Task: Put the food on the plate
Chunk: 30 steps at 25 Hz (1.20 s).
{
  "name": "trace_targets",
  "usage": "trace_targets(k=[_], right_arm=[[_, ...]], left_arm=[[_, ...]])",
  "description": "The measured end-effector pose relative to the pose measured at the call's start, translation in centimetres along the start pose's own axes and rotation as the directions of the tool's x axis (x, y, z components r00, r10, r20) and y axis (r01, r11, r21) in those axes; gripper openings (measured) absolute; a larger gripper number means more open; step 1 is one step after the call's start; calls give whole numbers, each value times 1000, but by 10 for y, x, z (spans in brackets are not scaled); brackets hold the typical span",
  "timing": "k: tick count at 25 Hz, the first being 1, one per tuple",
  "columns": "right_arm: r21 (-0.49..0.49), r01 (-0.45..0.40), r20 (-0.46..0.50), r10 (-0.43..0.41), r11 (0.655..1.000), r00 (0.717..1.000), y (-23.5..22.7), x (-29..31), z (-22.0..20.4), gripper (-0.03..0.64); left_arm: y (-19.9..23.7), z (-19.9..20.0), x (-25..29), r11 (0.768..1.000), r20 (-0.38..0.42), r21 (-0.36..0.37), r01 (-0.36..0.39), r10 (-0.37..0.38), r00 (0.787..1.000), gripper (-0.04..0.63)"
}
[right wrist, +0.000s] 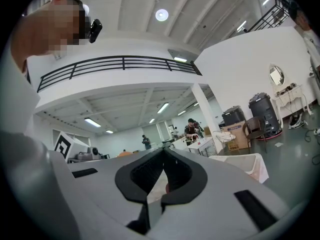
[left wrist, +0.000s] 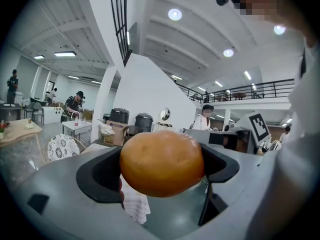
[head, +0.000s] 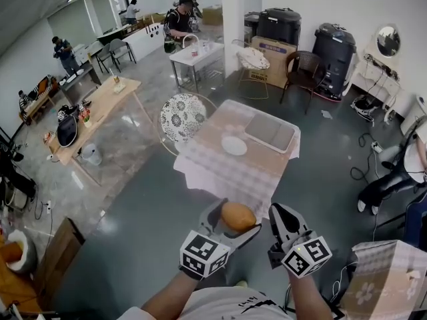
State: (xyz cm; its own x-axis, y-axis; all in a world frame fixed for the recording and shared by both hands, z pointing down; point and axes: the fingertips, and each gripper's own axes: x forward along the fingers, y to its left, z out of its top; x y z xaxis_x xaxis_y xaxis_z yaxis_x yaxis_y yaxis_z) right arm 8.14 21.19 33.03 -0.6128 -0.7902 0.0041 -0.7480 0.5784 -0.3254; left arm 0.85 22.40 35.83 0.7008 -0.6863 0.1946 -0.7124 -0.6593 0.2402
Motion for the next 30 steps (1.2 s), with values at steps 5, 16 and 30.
trace_targets(k=[5,16,30], right_arm=[[1,25,5,-25,1000,1000,-8,54,2,14],[10,98,-7,-98,995,995,-35,116,-6,14],[56,38,-46,-35,998,998,-120,210,5,14]], left_arm=[[52,12,17,1000,-11,15,19,-19,1000,479],[121,7,58,997,-55,38,66,-64,996,479],[194,18,153,999,-107,47,1,4,994,479]])
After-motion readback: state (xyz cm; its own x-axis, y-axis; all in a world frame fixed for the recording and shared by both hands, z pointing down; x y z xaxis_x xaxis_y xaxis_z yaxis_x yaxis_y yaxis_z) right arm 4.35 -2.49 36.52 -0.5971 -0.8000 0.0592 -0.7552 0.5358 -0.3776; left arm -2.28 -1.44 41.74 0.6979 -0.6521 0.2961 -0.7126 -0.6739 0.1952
